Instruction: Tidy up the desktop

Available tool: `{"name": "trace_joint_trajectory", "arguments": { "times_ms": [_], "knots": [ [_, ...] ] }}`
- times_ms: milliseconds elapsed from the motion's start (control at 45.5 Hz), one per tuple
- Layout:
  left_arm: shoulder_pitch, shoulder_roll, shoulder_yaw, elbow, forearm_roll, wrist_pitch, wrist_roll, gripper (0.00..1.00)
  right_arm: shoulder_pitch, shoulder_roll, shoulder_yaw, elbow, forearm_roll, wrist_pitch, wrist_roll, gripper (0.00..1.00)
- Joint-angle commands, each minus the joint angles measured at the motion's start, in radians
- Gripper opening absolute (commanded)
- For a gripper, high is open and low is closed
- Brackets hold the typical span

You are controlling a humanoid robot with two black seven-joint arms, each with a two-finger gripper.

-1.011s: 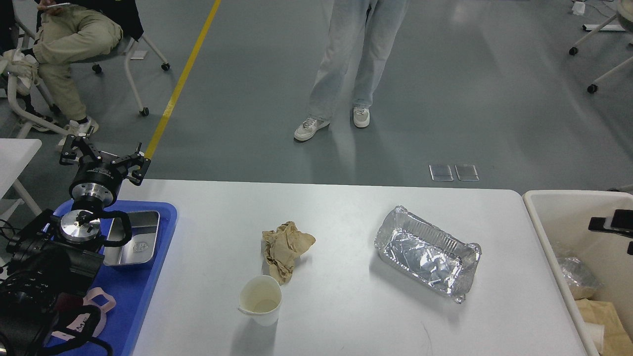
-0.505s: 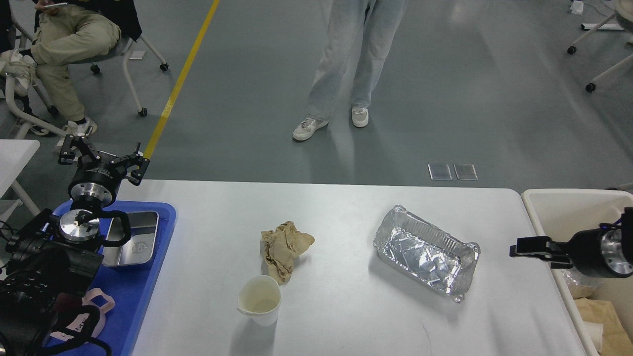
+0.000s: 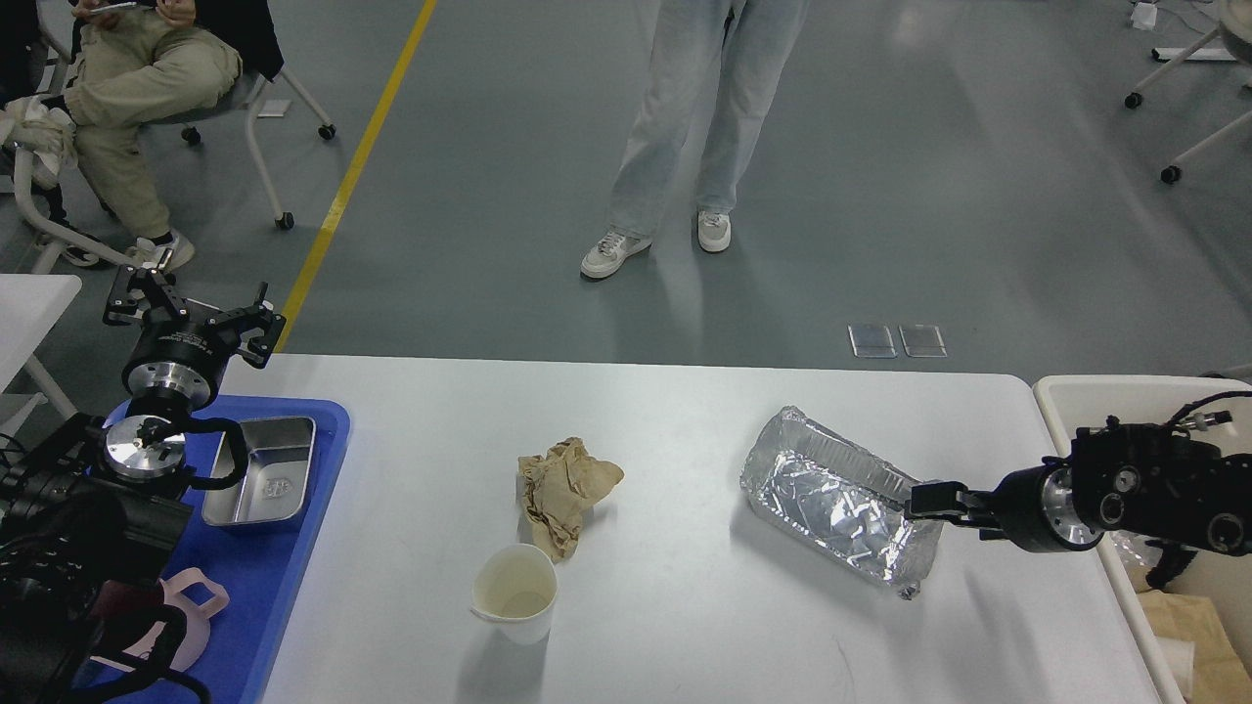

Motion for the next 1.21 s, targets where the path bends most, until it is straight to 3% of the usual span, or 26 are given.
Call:
{"name": "trace_joint_trajectory", "arguments": {
  "times_ms": [0,439,549,725,901,989,1186],
  "knots": [
    [0.002,0.002,0.000,0.000,0.000,0.001,0.001,0.97,-0.031,0.053,0.000,-0.056,0.014,-0.001,-0.006,1.00],
    [0.003,0.009,0.000,0.000,0.000,0.000,0.001,0.97,-0.078,0.110,0.018,-0.131,0.059,-0.016,0.013,0.96],
    [0.003,0.009,0.000,0.000,0.000,-0.002,0.001,0.97,-0.089,0.126,0.018,-0.146,0.057,-0.013,0.034,0.80],
    [0.003,0.014,0.000,0.000,0.000,-0.002,0.001,0.97,-0.103,0.149,0.006,-0.154,0.042,-0.008,0.106,0.46],
    [0.003,0.016,0.000,0.000,0.000,-0.002,0.001,0.97,-0.104,0.150,0.001,-0.157,0.036,-0.007,0.117,0.28],
    [0.003,0.014,0.000,0.000,0.000,-0.002,0.001,0.97,-0.103,0.152,-0.005,-0.157,0.036,-0.001,0.116,0.00],
    [0.003,0.016,0.000,0.000,0.000,0.000,0.001,0.97,-0.098,0.149,-0.039,-0.157,0.039,0.015,0.106,0.00]
  ]
}}
